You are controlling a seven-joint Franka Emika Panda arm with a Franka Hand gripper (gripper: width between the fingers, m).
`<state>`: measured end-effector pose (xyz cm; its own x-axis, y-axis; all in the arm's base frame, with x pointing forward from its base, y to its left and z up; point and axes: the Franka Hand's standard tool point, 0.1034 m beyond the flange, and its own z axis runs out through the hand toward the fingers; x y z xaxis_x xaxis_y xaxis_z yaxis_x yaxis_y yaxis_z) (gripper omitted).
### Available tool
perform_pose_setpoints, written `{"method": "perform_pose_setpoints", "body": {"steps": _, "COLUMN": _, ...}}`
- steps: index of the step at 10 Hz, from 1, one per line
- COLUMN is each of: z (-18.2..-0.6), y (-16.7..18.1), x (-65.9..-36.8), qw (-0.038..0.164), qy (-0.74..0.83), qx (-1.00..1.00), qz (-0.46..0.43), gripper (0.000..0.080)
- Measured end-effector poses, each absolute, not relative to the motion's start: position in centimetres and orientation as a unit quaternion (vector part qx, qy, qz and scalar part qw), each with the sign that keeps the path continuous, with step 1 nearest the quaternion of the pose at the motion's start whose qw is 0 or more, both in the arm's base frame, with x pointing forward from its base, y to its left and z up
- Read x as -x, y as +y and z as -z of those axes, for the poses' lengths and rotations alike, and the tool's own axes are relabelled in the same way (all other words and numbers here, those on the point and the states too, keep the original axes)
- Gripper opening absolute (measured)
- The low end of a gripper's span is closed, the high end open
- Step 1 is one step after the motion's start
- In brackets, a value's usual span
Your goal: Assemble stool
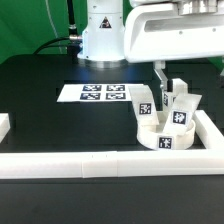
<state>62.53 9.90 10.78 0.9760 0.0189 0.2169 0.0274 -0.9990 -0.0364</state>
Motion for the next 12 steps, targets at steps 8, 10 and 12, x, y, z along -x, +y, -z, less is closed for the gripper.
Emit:
{"method": "perform_pose_setpoints", "body": {"steps": 8, "z": -10.7, "y": 8.6, "x": -62.5, "qw": -0.002, "qy": -0.189, "qx": 0.978, "qz": 0.093, "gripper": 0.0649}}
{"method": "perform_pose_setpoints", "body": {"steps": 10, "z": -10.2, "y": 9.3, "x": -60.9, "qw": 0.021, "qy": -0.249, "qx": 0.968, "qz": 0.004, "gripper": 0.0649}}
{"method": "perform_pose_setpoints", "body": {"steps": 12, "z": -10.2, "y": 9.9, "x": -61.3, "qw": 0.019, "qy": -0.250, "qx": 0.967, "qz": -0.044, "gripper": 0.0649}}
